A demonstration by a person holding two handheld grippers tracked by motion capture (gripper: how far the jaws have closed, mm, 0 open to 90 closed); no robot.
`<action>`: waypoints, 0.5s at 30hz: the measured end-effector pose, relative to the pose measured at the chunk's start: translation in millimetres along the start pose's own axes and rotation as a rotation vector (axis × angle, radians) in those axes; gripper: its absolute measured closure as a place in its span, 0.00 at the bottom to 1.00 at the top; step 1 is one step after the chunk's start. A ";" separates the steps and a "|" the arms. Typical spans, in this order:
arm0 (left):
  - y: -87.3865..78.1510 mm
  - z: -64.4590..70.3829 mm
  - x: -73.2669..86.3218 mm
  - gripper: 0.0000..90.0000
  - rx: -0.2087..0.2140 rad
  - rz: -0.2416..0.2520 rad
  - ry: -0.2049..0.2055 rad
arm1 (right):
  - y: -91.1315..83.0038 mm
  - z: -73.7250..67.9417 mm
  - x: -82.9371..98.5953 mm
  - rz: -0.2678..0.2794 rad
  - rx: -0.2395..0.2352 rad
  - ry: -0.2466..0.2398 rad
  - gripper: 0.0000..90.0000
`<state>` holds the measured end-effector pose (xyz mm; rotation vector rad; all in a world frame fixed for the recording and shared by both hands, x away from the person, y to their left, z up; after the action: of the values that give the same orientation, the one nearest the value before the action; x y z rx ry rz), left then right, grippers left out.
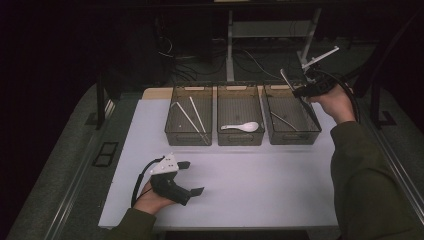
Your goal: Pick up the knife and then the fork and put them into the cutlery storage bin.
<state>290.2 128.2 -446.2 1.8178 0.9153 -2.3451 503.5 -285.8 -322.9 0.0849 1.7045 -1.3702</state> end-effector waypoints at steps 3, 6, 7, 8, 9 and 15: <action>0.0 0.2 0.0 0.00 0.002 0.002 -0.001 | 6.2 4.0 -3.7 0.013 0.023 0.005 0.88; 0.1 0.6 0.2 0.00 0.004 -0.001 -0.002 | 11.5 7.8 -4.0 0.031 0.031 0.017 0.88; 0.1 0.9 0.1 0.00 0.004 0.000 -0.003 | 13.2 9.1 -3.1 0.035 0.032 0.018 0.88; 0.0 1.1 -0.1 0.00 0.004 0.003 -0.004 | 15.1 10.0 -1.6 0.033 0.027 0.025 0.88; -0.2 0.9 0.0 0.00 0.004 0.001 -0.002 | 17.2 11.3 0.2 0.033 0.030 0.026 0.88; 0.2 1.0 0.0 0.00 0.005 -0.002 0.000 | 30.4 13.6 14.2 0.003 0.015 0.043 0.88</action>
<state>289.4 127.6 -446.1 1.8199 0.9131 -2.3502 520.4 -291.8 -354.4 0.1267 1.7291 -1.3884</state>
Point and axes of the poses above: each handheld gripper's, and its own axes: y roughly forward along the jaws, x roughly out of its underside, z roughly to its right, the point moved 4 cm from there along y, roughly forward along the jaws, and after that the axes turned 4 degrees about z, right-handed, at the moved point
